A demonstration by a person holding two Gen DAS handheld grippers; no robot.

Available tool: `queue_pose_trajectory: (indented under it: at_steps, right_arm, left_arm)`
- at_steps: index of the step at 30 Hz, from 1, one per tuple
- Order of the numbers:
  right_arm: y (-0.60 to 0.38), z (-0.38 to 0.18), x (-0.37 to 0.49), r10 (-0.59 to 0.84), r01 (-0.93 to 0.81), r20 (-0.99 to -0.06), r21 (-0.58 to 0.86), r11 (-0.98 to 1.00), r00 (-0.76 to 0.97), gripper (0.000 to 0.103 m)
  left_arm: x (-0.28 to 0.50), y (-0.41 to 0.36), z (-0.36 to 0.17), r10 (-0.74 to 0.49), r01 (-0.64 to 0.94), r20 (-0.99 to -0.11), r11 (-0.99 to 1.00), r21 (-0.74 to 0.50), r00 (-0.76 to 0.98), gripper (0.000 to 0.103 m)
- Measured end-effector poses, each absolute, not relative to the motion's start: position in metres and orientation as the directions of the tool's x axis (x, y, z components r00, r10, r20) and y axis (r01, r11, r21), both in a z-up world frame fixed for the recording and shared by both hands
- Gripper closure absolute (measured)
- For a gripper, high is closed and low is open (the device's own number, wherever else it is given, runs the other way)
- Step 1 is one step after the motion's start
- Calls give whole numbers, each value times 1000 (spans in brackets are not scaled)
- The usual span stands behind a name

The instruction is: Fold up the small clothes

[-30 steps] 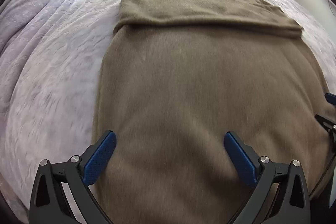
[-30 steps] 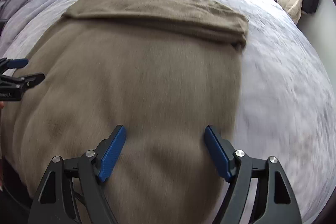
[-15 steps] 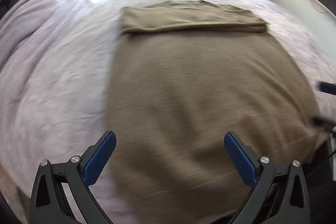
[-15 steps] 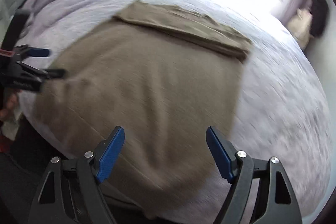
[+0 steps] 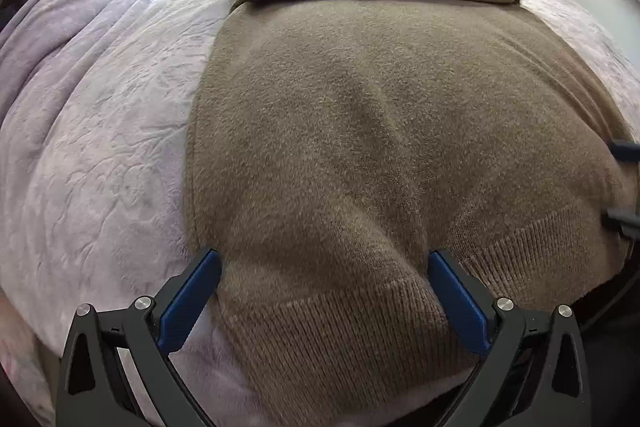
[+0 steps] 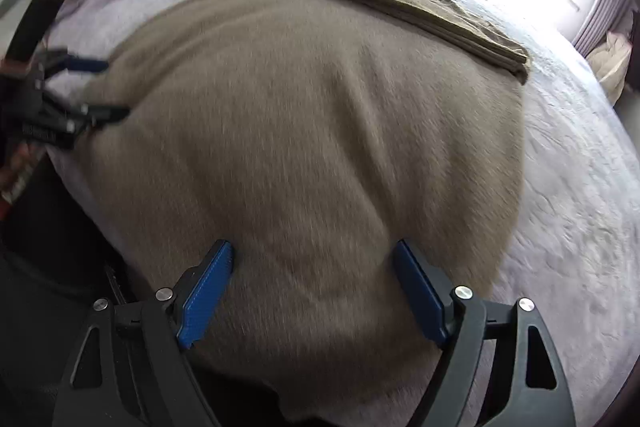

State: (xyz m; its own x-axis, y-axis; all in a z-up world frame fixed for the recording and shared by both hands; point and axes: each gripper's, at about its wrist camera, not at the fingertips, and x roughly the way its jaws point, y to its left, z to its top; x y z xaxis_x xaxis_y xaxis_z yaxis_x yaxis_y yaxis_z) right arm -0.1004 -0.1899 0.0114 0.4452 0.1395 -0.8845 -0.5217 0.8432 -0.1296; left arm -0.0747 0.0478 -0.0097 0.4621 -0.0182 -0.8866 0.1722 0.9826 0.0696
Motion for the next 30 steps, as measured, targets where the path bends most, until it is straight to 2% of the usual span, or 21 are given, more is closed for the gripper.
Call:
queue_pose_trajectory:
  at_steps: [3,8,12,16,19,21,25,27,30]
  right_arm:
    - [-189,36,-99,81,-421,-909,-110,900,409,19]
    - [-206,148,-101,240,-216,-830,148,965,504,18]
    - [-210,216,-126,330,-199,-762,263,944,558,18]
    - [-205,261,-149,371,-228,-697,293,929,614,17]
    - [-199,281,-158,380,-246,-672,290,925,636,17]
    - [-199,291,-165,376,-253,-657,279,926,653,17]
    - [-203,294,-161,409,-261,-647,317,912,643,17]
    - [-207,290,-159,439,-262,-654,356,897,616,17]
    - [-204,288,-163,460,-272,-651,374,886,604,17]
  left_arm:
    - [-71,44,12,-51,128,-894,992,7,446,0]
    - [-45,28,35,-66,43,-897,998,-53,437,0]
    - [-23,-4,41,-127,64,-903,992,-111,410,0]
    - [-15,-55,26,-100,178,-908,984,-29,407,0]
    - [-13,-55,3,-104,176,-923,984,-41,370,0]
    - [-18,-38,4,-145,160,-918,983,-91,368,0]
    - [-32,-9,6,-139,126,-928,987,-101,346,0]
    - [-40,2,9,-125,124,-931,988,-87,343,0]
    - [-54,17,11,-39,105,-935,994,-2,353,0]
